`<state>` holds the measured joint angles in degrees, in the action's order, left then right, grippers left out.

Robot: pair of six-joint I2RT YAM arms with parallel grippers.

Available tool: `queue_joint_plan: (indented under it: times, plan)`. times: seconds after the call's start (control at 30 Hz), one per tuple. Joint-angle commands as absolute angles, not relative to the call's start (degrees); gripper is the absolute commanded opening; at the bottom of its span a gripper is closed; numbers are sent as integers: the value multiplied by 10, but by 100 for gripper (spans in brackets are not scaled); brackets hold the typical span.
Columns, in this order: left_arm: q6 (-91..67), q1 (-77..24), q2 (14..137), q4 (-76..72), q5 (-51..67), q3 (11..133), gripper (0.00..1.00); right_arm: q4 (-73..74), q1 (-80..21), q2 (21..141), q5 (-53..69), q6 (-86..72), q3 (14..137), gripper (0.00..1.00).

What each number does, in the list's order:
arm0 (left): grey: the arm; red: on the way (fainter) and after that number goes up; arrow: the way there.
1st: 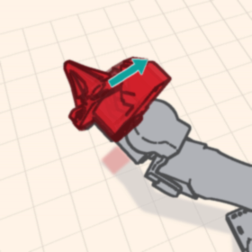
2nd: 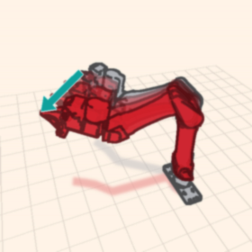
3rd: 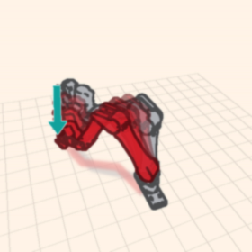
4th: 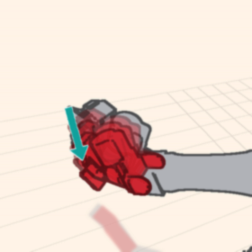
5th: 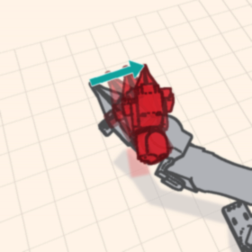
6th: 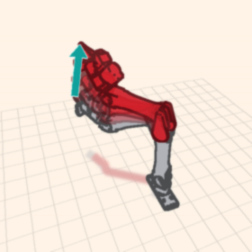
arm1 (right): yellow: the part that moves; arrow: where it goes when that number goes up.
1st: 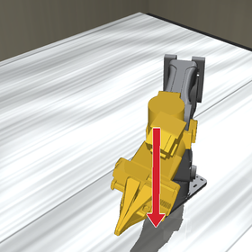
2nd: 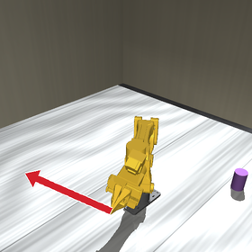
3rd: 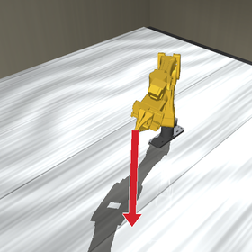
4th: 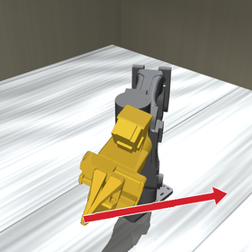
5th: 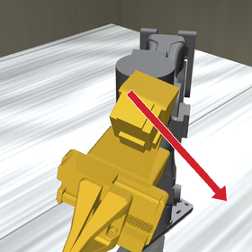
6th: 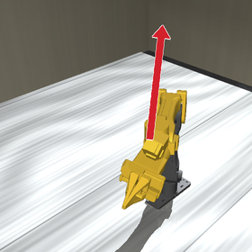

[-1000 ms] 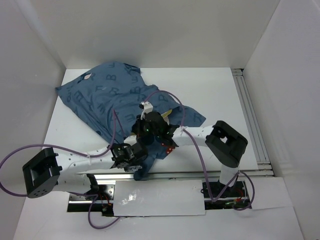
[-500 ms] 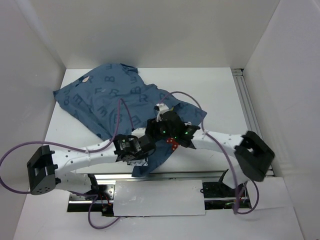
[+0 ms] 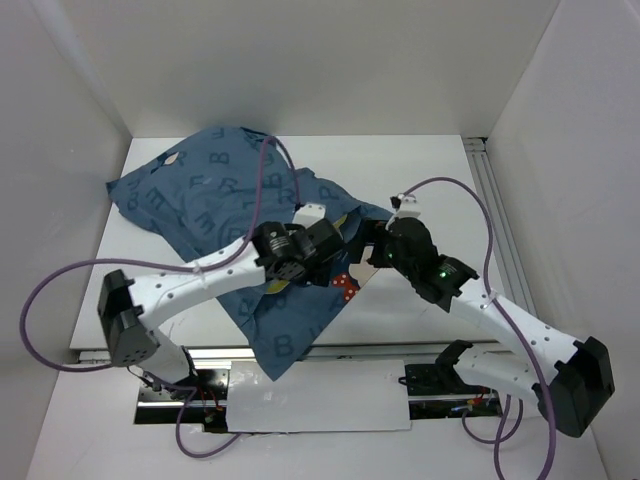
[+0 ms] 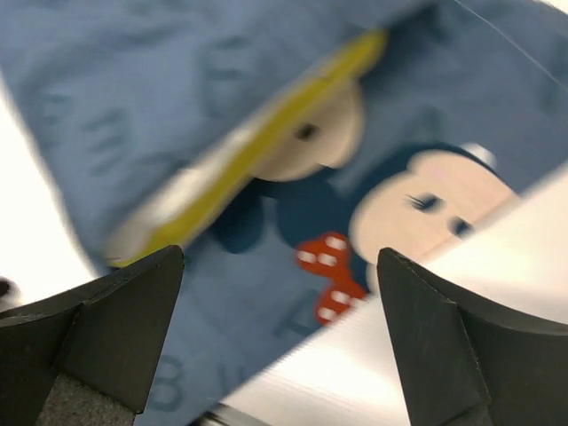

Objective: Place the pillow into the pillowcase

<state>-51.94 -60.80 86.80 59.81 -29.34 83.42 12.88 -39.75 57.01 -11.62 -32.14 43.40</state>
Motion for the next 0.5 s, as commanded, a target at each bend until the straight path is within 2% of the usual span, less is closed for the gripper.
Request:
queue_joint_plan:
  times: [0.0, 0.2, 0.43, 0.47]
  plan:
    - [-419, -561, 947, 609, -360, 885, 100, 200, -363, 564, -108, -337, 409, 97]
    - [-258, -491, 1025, 484, -309, 894, 100, 192, -338, 554, -50, -309, 386, 95]
    - [-184, -465, 1106, 432, -315, 896, 100, 192, -327, 554, -45, -293, 367, 95]
    - [-184, -460, 1123, 432, -322, 903, 89, 192, -327, 554, -45, -293, 361, 95]
